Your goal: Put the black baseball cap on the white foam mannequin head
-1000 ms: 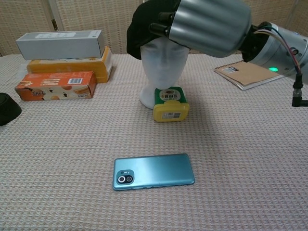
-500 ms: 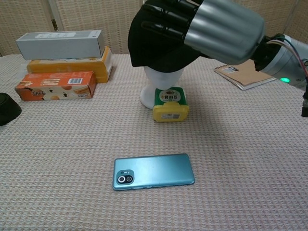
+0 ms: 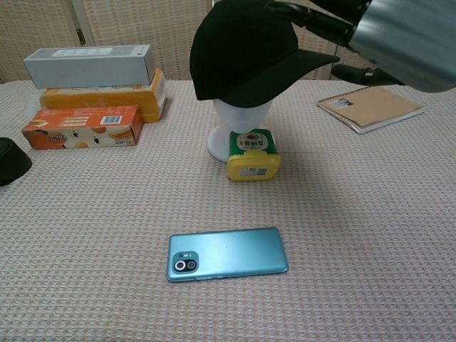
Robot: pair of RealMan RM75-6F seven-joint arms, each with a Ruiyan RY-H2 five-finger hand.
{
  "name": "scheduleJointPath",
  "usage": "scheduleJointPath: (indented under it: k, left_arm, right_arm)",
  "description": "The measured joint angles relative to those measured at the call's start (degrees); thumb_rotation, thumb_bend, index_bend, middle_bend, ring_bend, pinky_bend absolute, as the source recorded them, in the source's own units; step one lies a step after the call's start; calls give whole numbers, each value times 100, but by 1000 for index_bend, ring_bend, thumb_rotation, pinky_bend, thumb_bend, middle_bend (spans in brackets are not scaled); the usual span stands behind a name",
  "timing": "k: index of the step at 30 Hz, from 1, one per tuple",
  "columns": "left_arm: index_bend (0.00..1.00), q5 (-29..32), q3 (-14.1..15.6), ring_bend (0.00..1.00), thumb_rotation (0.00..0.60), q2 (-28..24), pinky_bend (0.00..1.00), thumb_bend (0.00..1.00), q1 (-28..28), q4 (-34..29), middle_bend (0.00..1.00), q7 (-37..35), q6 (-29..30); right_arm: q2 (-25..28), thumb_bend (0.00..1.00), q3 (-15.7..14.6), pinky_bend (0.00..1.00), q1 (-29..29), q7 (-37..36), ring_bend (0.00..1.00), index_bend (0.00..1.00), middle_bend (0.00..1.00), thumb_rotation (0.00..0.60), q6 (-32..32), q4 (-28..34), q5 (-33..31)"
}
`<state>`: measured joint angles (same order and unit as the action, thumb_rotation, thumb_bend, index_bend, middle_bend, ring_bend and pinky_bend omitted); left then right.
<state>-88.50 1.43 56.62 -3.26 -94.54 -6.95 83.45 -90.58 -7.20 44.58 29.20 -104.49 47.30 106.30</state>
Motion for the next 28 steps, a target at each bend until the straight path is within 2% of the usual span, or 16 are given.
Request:
scheduleJointPath:
  k: [6,11,16,19,24,28]
  left_arm:
    - [150,65,-36,0,600,88,231,259,12,-64,30,271,37]
    - [151,25,-63,0,600,160,231,259,63,-79,30,409,205]
    - [152,-54,-82,0,600,248,231,259,79,-48,30,531,302]
    - [153,-32,-97,0,600,294,231,259,72,-33,30,631,289]
    - [153,16,-121,0,600,351,231,259,61,-34,30,774,269]
    - [153,-78,-103,0,600,419,231,259,87,-19,30,888,361]
  right_arm:
    - [535,124,-182,74,-1054,-259,29,0,0,600,-168,779,-312]
    - [918,133,-162,13,-1912,-890,0,0,0,600,-6,1556,-1345]
    - [1398,151,-49,0,-2653,-1654,0,0,0,600,653,2435,-2623]
    - [1602,158,103,0,-3023,-2116,0,0,0,600,908,2807,-3172]
    - [1981,175,301,0,-3348,-2878,0,0,0,600,1291,3205,-3424]
    - [2125,174,435,0,-3551,-2910,0,0,0,600,1195,3330,-3344]
